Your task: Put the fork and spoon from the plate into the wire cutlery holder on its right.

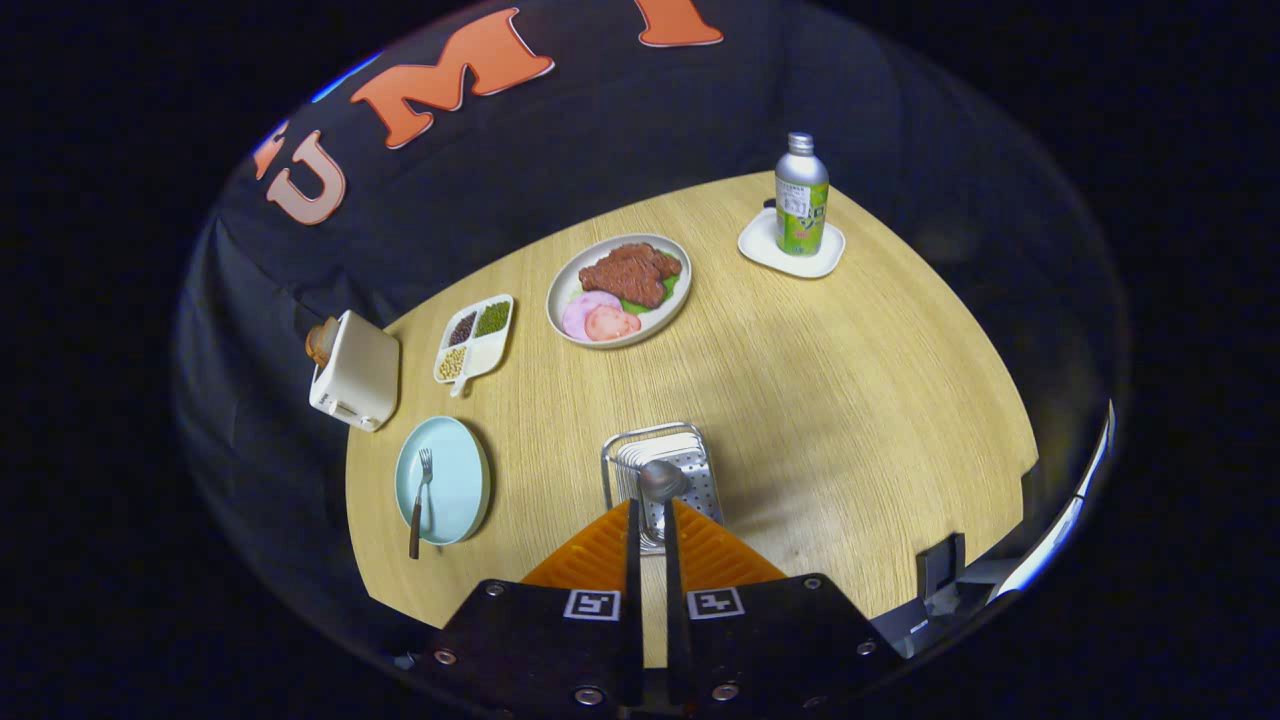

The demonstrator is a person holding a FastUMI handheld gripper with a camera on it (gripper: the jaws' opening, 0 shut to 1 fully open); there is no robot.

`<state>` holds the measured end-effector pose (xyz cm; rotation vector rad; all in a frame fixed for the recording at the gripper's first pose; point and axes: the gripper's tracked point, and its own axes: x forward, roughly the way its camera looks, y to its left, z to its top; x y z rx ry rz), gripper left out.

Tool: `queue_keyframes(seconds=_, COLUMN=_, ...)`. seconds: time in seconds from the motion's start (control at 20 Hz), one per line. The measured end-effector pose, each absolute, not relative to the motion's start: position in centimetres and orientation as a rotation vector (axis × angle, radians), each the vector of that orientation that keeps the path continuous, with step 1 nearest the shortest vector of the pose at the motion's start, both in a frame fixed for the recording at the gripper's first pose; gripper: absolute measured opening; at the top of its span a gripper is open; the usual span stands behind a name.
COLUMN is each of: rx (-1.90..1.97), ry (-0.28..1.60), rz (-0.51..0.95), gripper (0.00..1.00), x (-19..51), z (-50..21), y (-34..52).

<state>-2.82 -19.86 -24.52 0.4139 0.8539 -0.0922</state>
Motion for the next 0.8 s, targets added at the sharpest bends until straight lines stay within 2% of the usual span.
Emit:
queue_keyframes(seconds=0.1, rx=0.406, ry=0.739, rz=-0.073, gripper=0.13, x=-1.5, z=-22.0, y=-19.4)
queue_keyframes(seconds=0.2, rx=0.421, ry=0.616, rz=-0.065, gripper=0.22, x=-0.5, z=-19.1, y=-18.2)
queue_keyframes(seconds=0.45, rx=0.319, ry=0.311, rz=-0.104, gripper=0.60, x=1.7, z=-11.9, y=-15.6)
queue_keyframes(seconds=0.55, rx=0.281, ry=0.208, rz=-0.130, gripper=0.70, x=2.4, z=-9.5, y=-14.3)
queue_keyframes(seconds=0.8, rx=0.220, ry=0.018, rz=-0.140, gripper=0.75, x=3.5, z=-5.5, y=-10.5)
